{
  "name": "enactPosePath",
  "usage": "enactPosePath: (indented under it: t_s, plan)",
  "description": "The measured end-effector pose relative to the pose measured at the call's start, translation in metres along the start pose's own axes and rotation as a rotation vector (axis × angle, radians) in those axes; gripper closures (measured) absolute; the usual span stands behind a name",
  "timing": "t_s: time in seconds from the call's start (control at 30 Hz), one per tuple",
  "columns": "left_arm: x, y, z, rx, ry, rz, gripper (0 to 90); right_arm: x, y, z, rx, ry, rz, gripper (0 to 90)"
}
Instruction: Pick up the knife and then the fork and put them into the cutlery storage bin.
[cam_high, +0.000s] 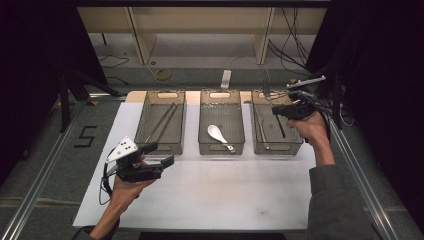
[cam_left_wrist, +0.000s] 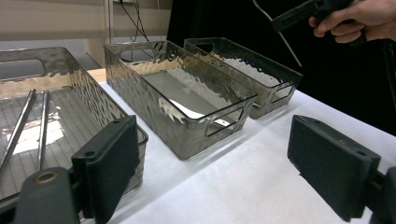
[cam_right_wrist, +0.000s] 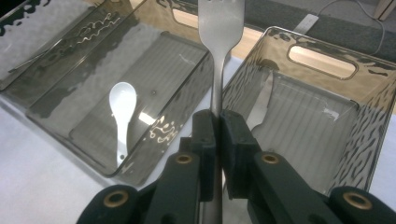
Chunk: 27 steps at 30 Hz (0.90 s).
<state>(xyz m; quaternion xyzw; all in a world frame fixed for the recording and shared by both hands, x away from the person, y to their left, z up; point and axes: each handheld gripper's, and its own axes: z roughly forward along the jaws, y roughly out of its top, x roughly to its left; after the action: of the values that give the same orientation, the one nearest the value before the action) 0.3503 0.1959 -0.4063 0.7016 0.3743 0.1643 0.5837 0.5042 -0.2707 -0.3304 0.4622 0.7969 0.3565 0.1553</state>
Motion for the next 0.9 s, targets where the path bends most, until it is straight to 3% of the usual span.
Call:
enactPosePath:
  t_s: [0.27,0.63,0.9]
  plan:
    - [0.000,0.000,0.000,-0.002,-0.002,-0.001,16.0,-0.009,0.003,0.018,0.041,-0.032,0.033,85.3]
    - [0.000,0.000,0.000,-0.005,-0.002,-0.006,15.9,-0.015,-0.009,0.038,0.008,-0.002,0.106,85.3]
    - [0.000,0.000,0.000,-0.004,-0.002,-0.005,16.0,-0.024,-0.020,0.047,0.021,-0.010,0.143,85.3]
